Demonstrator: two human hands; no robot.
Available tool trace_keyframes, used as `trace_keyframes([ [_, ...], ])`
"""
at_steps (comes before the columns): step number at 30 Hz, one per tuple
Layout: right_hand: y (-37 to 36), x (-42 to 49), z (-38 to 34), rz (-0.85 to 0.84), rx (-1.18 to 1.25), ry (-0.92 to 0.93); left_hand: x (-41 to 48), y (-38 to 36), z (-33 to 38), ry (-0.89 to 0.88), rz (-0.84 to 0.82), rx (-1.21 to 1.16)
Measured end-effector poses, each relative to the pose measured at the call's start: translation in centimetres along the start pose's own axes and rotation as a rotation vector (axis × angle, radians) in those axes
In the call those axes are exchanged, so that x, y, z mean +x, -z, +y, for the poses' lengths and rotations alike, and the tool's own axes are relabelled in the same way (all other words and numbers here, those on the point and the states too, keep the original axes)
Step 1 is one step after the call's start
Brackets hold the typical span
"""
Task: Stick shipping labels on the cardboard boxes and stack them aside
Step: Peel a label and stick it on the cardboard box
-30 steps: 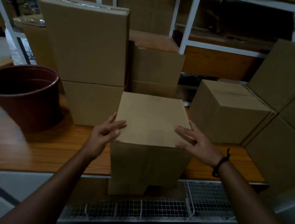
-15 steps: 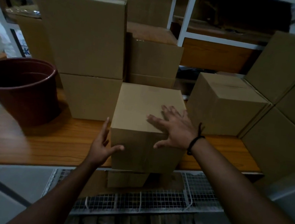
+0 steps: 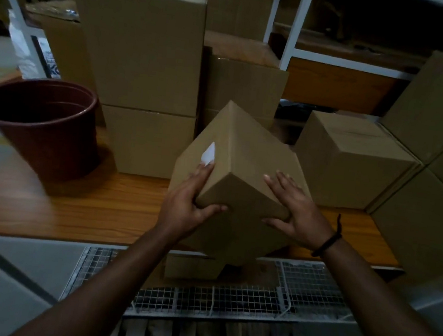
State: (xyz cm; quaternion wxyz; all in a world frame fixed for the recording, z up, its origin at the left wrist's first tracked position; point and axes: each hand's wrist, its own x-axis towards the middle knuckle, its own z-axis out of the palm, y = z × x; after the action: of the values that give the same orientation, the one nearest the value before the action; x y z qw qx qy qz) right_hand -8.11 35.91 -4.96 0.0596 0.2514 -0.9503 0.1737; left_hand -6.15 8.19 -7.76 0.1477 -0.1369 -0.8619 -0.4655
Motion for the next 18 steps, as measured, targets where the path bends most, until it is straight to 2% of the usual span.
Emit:
trace_keyframes([
  [3,-0.4,-1.5,0.8,0.101,0.139,-0.034,0.9,-0.4,1.8,-0.075,-0.029,0.161],
  [6,0.6,-1.5,1.2,0.051,0.142,-0.108,1.8,-1.2,2.5,-0.113,-0.065,0.235],
  [10,3.6,0.3,-1.2,0.112,0.195,-0.100,2.3,-2.0,3.4,-0.119,-0.208,0.211],
  [12,5.1,1.5,-2.4,0.149,0.133,-0.084,2.3,-1.8,2.9,-0.124,-0.215,0.241],
  [13,5.7,1.9,-2.6,0.144,0.093,-0.099,2.2,-1.5,2.1,-0.088,-0.197,0.286],
  [15,6.4,1.9,-2.0,0.126,0.053,-0.142,1.7,-0.7,0.0,0.104,-0.168,0.305],
  [17,6.6,1.3,-0.9,0.144,0.079,-0.151,1.2,0.0,-1.3,0.312,-0.176,0.110],
  [18,6.6,1.0,-0.6,0.155,0.102,-0.153,1.2,0.1,-1.2,0.355,-0.189,0.015],
])
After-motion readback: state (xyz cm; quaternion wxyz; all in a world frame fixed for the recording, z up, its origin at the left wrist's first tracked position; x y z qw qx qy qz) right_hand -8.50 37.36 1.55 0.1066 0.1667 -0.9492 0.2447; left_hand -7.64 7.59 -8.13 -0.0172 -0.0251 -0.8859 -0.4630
